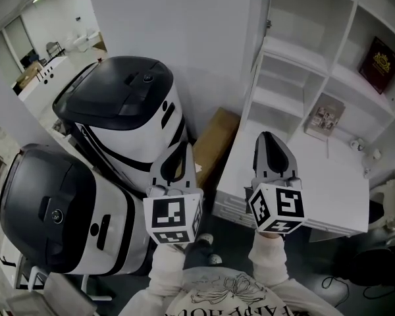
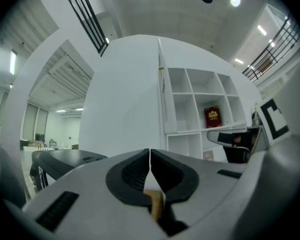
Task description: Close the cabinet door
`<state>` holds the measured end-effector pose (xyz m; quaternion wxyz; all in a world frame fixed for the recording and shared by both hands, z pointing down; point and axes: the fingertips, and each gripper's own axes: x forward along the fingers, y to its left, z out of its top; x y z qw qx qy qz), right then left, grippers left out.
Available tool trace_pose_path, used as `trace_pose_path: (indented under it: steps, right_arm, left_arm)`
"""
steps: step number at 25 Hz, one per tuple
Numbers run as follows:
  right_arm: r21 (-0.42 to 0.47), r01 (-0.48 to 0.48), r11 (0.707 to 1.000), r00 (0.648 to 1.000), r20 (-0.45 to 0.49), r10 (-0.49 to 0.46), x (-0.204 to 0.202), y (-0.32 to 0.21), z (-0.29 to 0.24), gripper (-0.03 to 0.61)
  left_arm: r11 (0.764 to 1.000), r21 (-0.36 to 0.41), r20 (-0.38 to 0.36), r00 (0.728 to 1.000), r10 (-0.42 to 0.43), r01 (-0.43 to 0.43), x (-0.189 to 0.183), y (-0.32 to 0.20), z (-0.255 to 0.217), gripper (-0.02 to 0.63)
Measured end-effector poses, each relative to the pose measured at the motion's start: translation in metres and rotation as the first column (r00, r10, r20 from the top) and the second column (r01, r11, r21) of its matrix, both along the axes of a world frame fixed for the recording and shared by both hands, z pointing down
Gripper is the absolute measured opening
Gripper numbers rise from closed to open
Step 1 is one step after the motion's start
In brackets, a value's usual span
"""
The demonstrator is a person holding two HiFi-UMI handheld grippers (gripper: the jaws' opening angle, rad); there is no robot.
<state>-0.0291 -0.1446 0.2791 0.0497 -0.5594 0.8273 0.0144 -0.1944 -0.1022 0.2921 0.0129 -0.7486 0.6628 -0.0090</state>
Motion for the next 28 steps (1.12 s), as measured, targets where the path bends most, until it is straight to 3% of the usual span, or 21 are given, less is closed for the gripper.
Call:
trace_pose_path:
  steps: [10, 17, 28]
  right_arm:
    - [0.045, 0.025, 0.999, 1.0, -0.012, -0.025, -0.025, -0.049, -0.038, 0.023]
    - [0.088, 0.041, 0.995, 0.999, -0.029, -0.038, -0.042, -0.069, -0.059, 0.081]
    - [0.102, 0.033, 0.994, 0.999, -0.046, -0.028, -0.054, -0.09, -0.072, 0.118]
  left_arm:
    - [1.0, 0.03, 0.018, 1.0, 0.002, -0.002, -0.029, -0.045, -0.018, 0.008]
    - [0.999, 0.032, 0.02, 1.0, -0.016, 0.015, -0.054, -0.062, -0.02, 0.008]
    - [1.0, 0.027, 0.014, 1.0, -0.014, 0.013, -0.07, -0.08, -0.018, 0.008]
